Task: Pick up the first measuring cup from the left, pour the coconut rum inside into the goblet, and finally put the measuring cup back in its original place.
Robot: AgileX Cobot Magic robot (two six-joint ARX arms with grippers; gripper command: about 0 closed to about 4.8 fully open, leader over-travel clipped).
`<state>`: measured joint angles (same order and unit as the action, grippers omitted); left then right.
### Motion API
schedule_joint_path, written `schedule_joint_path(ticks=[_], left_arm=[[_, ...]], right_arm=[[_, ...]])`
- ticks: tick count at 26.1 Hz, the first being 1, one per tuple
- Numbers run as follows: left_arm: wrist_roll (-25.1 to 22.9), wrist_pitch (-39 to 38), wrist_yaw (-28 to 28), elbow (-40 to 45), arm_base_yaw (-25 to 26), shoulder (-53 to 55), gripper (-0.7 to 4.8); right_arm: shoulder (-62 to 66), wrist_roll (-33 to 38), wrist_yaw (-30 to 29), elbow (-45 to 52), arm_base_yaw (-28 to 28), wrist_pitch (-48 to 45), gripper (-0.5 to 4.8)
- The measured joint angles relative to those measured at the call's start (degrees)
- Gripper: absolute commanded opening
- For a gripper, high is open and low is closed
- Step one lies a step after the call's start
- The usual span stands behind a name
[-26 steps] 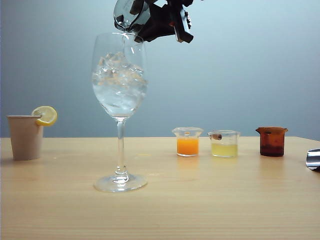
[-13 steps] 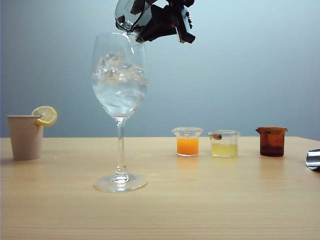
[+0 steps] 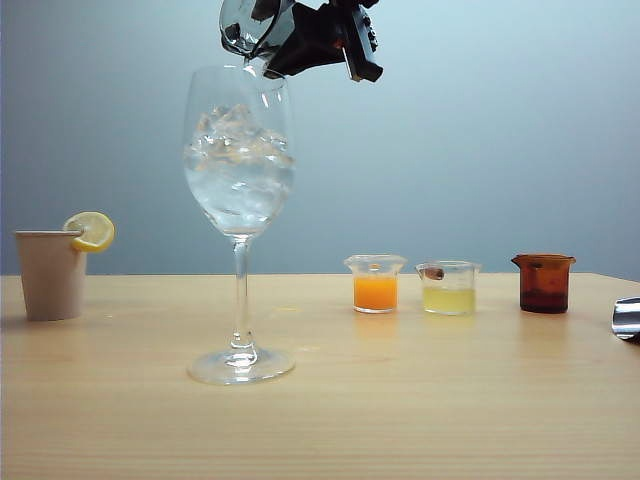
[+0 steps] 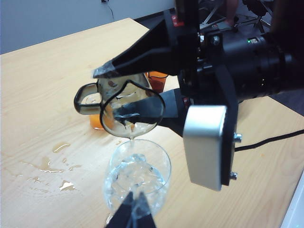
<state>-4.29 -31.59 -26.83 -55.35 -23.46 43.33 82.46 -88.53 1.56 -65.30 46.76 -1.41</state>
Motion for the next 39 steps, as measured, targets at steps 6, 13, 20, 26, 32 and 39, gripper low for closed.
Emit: schedule_joint_path(ticks=[6,13,20,26,32,39], left_arm=[[0.00,0.00,-0.02,0.00,0.00,0.02,-0.06],[0.00,0.00,-0.02,0.00,0.00,0.02,-0.06],[0.00,0.00,-0.02,0.00,0.00,0.02,-0.06],[-0.02,0.00,-0.02,0.00,0.02,0.02,-0.06],[-0.02,0.00,-0.02,0.00,0.02,0.02,-0.06],[-0.02,0.00,-0.02,0.00,0.02,0.02,-0.06]], right_arm=[[0.00,-1.75,0.04,0.00,0.00,-0.15,0.72],[0.00,-4.92,0.74,0.00,0.68,-0.52,0.71],[0.00,-7.13,1.40,0.00,0.66,-0.87,0.71],[0.00,-10.43,1.46,0.00,0.74,-0.87,0.72],[0.00,-12.48,1.44,0.00,0.76,-0.87,0.72],[0.00,-13.57,1.51,0.00,1.81,-0.90,0.71]])
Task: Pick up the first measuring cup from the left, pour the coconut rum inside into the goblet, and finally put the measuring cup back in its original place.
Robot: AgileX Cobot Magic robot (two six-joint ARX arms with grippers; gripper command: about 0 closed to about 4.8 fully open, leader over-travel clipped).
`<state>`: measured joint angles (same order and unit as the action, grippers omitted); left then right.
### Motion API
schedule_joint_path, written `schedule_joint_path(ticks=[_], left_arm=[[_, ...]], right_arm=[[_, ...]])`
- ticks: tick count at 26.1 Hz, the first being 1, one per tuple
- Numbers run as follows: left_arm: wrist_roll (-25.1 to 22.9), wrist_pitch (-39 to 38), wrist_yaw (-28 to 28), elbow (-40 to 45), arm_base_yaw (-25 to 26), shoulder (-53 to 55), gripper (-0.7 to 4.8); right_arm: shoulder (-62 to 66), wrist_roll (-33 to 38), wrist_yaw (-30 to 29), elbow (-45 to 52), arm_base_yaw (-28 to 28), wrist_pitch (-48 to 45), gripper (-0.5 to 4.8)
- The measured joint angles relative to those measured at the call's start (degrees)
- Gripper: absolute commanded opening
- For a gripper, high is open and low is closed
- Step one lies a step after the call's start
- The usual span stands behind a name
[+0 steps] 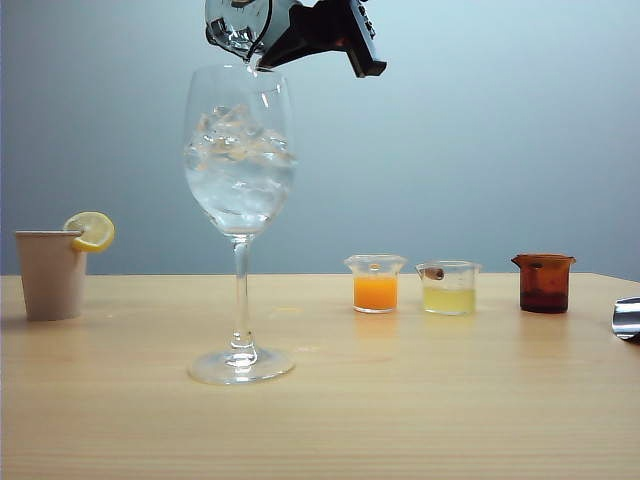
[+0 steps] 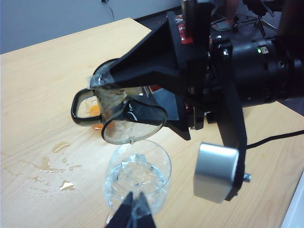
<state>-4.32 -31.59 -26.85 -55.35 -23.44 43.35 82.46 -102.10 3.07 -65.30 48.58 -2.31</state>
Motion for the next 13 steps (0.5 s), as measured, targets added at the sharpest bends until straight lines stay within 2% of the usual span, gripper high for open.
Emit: schedule_joint_path(ticks=[9,13], left_arm=[[0.00,0.00,0.00,0.00,0.00,0.00,-0.06],[0.00,0.00,0.00,0.00,0.00,0.00,-0.06]], right_arm=[[0.00,0.00,0.87,0.00,0.13,-0.42,0.71],[0.00,2.49,0.85,0.00,0.24,-0.42,0.71]])
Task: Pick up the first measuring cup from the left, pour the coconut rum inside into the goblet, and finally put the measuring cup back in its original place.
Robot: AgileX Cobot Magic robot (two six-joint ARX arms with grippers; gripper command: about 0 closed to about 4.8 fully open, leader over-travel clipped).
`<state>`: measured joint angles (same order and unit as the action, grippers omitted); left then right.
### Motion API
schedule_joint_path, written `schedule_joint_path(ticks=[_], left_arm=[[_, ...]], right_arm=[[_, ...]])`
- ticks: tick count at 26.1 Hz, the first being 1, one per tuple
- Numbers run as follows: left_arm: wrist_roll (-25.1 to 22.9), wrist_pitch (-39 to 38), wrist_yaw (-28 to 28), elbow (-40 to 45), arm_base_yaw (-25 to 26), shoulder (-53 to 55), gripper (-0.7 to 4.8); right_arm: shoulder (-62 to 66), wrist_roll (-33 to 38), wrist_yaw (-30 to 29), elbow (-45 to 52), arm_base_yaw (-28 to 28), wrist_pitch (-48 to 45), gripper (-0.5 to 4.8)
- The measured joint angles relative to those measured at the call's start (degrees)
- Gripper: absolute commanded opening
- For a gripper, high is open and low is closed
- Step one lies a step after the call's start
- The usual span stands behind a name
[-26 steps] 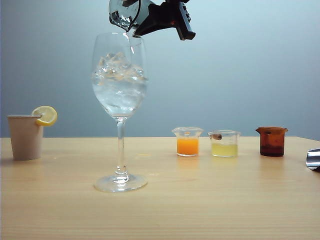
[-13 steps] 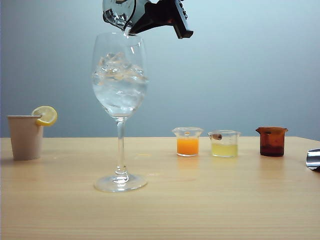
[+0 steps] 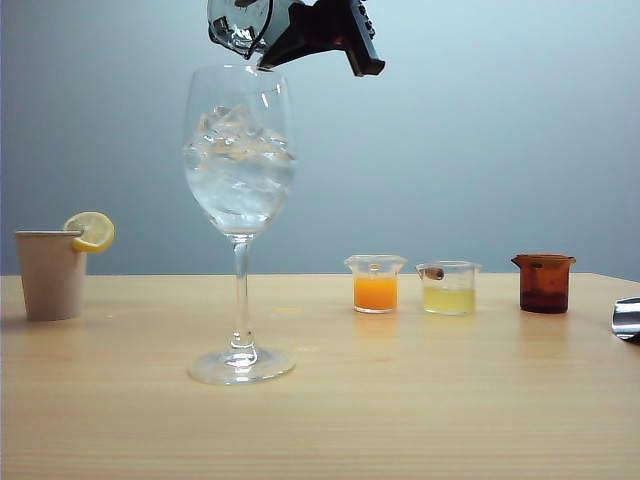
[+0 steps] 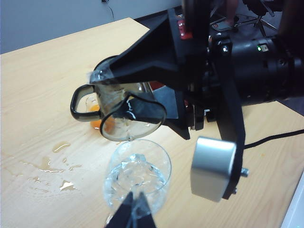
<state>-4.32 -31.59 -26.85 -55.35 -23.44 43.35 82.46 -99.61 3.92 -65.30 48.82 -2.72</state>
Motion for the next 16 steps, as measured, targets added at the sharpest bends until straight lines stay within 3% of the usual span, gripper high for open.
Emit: schedule_joint_path(ticks=[10,16], left_arm=[[0.02,0.00,0.00,0.00,0.02,0.00,-0.06],[0.02,0.00,0.00,0.00,0.02,0.00,-0.06]], right_arm=[[0.00,12.13,0.02,0.00,0.00,0.00,0.53],[0.00,28.37,0.00,0.00,-1.92,-1.57,0.53]])
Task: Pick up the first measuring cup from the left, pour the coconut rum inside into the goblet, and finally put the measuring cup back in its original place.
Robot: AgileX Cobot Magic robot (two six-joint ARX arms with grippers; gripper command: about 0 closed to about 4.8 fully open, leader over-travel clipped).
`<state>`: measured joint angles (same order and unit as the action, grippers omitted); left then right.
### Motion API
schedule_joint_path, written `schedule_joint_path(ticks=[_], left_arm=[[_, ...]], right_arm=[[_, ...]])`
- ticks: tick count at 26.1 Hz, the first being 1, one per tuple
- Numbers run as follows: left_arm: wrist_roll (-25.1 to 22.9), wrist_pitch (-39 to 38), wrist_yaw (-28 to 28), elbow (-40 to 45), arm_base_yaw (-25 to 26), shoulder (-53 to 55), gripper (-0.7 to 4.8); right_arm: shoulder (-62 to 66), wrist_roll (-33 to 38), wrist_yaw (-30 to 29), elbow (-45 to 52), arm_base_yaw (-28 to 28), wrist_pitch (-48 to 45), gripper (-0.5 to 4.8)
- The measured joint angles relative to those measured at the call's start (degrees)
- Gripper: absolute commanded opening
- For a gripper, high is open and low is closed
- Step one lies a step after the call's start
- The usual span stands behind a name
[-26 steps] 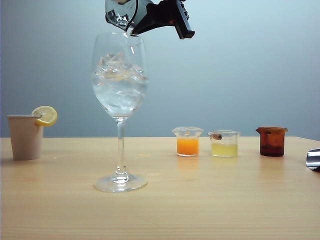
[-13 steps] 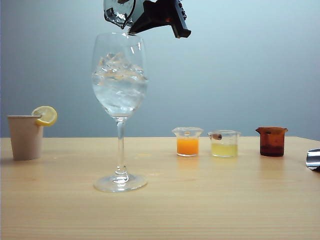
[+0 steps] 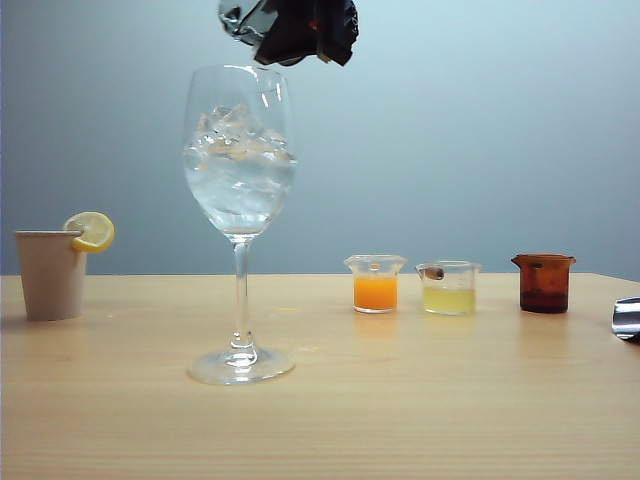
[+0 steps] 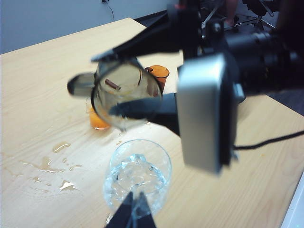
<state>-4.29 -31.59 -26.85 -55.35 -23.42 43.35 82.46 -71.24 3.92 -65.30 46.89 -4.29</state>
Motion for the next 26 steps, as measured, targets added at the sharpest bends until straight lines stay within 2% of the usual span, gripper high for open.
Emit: schedule_joint_path(ticks=[6,7,11,14,17,20,26], left_arm=[[0.00,0.00,0.00,0.00,0.00,-0.02,-0.06],[0.00,0.00,0.00,0.00,0.00,0.00,-0.06],[0.00,0.00,0.00,0.00,0.02,0.00,-0.06],[-0.02,0.00,0.00,0.00,0.02,-0.02,-0.06],[0.00,0.00,0.00,0.00,0.00,0.00,-0.06],[0.00,0.00,0.00,0.00,0.00,0.00,-0.06],[0.00,-0.85,0.00,0.00,0.00,0.00,-0.06]], right_arm=[[-0.02,14.29,-1.49,0.00,-3.43,-3.04,0.52],[-0.02,18.75,-2.73,0.00,-4.63,-4.37,0.52],[-0.02,28.28,-6.10,-0.02,-7.48,-6.97,0.52],[0.04,36.04,-10.23,-0.04,-10.16,-8.74,0.52],[1.81,46.77,-18.23,-0.09,-14.19,-10.93,0.52],[4.11,50.82,-22.53,-0.09,-15.52,-12.41,0.52],[9.97,51.80,-24.20,-0.09,-15.45,-16.15,0.52]])
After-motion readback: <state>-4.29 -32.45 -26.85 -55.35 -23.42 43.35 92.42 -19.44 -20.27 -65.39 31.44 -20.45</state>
